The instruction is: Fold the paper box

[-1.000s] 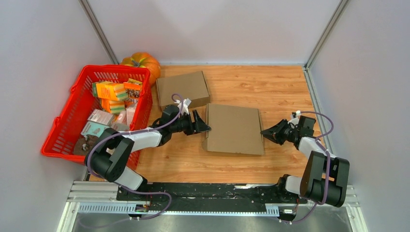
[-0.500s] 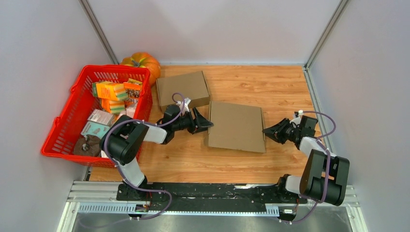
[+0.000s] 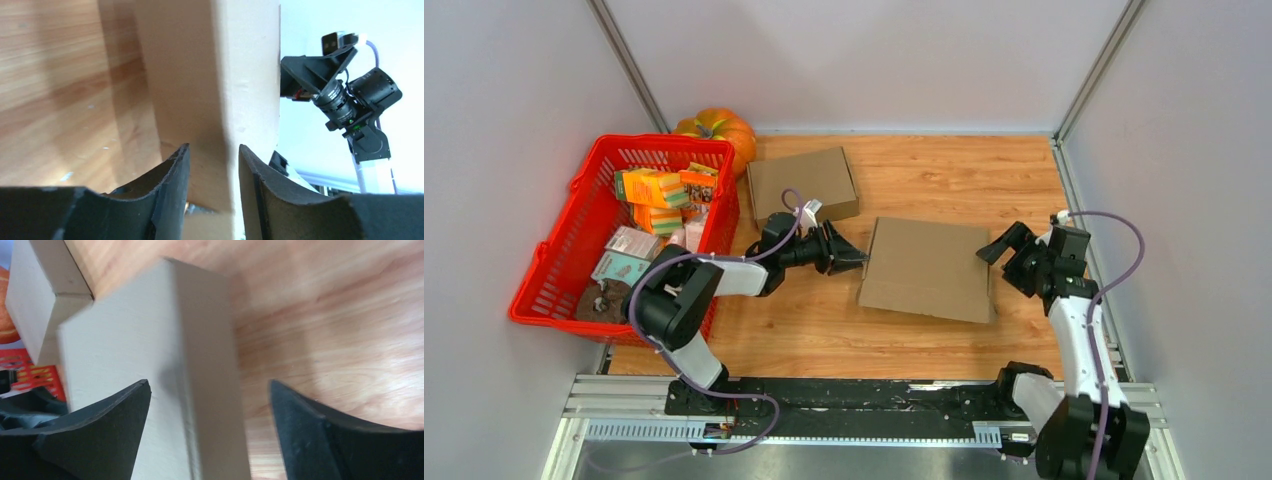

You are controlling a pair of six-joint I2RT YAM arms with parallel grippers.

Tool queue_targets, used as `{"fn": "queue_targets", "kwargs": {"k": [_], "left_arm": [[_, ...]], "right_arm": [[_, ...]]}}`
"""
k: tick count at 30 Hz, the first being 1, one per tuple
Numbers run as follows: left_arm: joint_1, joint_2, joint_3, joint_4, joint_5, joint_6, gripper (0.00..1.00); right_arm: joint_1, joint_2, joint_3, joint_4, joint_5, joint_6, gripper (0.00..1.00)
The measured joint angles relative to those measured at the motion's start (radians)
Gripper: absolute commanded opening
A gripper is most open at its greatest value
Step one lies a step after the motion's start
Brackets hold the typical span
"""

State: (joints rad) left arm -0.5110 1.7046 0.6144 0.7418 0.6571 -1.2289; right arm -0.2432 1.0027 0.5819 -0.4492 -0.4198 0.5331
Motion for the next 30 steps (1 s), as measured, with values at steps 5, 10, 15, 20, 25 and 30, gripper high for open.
{"fn": "queue_targets", "kwargs": {"k": [5,10,15,20,25,30], "left_arm": [[0.01,-0.129,0.05,-0.137,0.045,0.033,0.27],[0.046,-0.198,0.104,-0.317,0.101,0.103,0.42],[0.052,-0.277,0.153,-0.598,0.084,0.276,0.68],[0.026,-0.317,0.201,-0.696,0.06,0.383,0.72],[-0.052,-0.226,0.298,-0.742,-0.001,0.45,0.73],[-0.076,-0.118,0.325,-0.708,-0.035,0.455,0.72]], "right_arm": [[0.15,-0.161,0.153,-0.121,0.225,-0.063,1.0],[0.439,-0.223,0.275,-0.171,0.441,-0.153,1.0],[0.381,-0.179,0.319,-0.214,0.502,-0.149,1.0],[0.016,-0.098,0.14,-0.114,0.274,-0.112,0.78],[-0.111,0.024,0.012,-0.055,0.083,-0.094,0.68],[-0.137,0.123,-0.026,0.064,-0.054,-0.082,0.42]]}}
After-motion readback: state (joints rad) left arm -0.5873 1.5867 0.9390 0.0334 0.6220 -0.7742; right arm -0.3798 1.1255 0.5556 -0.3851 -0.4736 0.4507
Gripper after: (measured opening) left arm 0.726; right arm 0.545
